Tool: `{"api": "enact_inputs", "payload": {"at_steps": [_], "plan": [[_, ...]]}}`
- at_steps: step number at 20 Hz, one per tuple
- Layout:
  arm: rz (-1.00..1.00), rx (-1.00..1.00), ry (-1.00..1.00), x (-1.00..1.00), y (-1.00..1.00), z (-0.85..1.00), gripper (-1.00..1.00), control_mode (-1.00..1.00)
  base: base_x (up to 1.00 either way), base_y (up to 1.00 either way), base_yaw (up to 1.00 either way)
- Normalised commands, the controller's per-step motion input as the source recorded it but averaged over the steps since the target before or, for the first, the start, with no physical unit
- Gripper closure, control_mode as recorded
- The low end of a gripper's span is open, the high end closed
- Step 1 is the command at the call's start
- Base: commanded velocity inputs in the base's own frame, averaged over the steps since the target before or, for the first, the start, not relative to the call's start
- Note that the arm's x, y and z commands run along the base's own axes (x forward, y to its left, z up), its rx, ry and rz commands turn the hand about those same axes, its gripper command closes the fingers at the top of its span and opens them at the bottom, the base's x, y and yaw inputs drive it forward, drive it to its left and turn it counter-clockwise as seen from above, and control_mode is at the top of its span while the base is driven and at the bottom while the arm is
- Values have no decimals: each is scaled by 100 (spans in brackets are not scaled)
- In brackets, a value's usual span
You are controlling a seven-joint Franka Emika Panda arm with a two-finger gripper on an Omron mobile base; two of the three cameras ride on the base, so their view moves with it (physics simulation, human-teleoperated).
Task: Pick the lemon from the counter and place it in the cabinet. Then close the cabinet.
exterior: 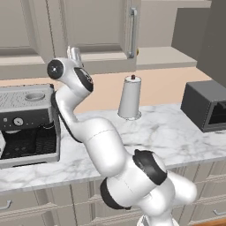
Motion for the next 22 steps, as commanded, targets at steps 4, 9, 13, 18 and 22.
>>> {"api": "enact_inputs", "payload": {"at_steps": [4, 9, 13, 18, 22], "plan": [[6, 28, -6, 100, -100, -62, -100, -100, 0, 0, 0], [7, 25, -5, 100, -100, -66, -100, -100, 0, 0, 0], [18, 20, -19, 11, -100, -85, -100, -100, 0, 0, 0], [9, 18, -18, -67, -100, -63, -100, -100, 0, 0, 0], [0, 12, -4, -100, -91, 8, -100, -100, 0, 0, 0]]}}
